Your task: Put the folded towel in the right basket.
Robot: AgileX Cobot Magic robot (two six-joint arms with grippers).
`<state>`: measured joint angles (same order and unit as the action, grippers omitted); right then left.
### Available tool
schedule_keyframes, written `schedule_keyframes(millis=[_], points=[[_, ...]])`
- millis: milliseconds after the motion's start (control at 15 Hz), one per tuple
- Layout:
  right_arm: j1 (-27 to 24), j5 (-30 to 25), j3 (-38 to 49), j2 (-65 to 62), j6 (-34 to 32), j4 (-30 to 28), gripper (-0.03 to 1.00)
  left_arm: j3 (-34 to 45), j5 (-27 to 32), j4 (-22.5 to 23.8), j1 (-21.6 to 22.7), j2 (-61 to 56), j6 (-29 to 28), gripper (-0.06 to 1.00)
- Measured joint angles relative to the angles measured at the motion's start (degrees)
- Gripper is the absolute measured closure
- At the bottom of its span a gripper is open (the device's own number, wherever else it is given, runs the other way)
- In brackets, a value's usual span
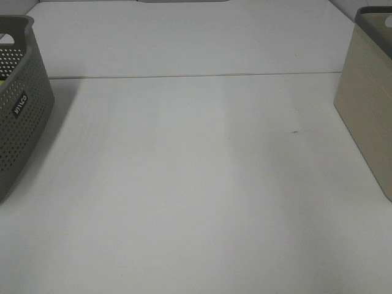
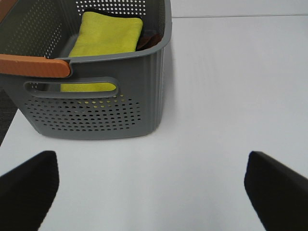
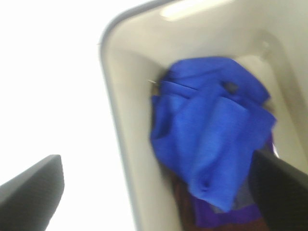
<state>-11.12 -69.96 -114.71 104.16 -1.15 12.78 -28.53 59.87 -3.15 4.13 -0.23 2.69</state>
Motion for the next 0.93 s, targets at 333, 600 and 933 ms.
schedule_keyframes(millis=[333,600,933], points=[[15.3,0.0,-0.06,-1.55,-3.21,-4.76,-0.01,0.0,0.0,0.0,0.0,0.0,0.0,-0.03],[18.68,0.0,1.66,-3.27,-3.09,-5.44,-0.01,0.0,0.0,0.0,0.0,0.0,0.0,-0.03],[18.68,1.66,22.17,-20.28,-5.73,-9.74,-0.01,0.0,0.0,0.0,0.0,0.0,0.0,-0.03]])
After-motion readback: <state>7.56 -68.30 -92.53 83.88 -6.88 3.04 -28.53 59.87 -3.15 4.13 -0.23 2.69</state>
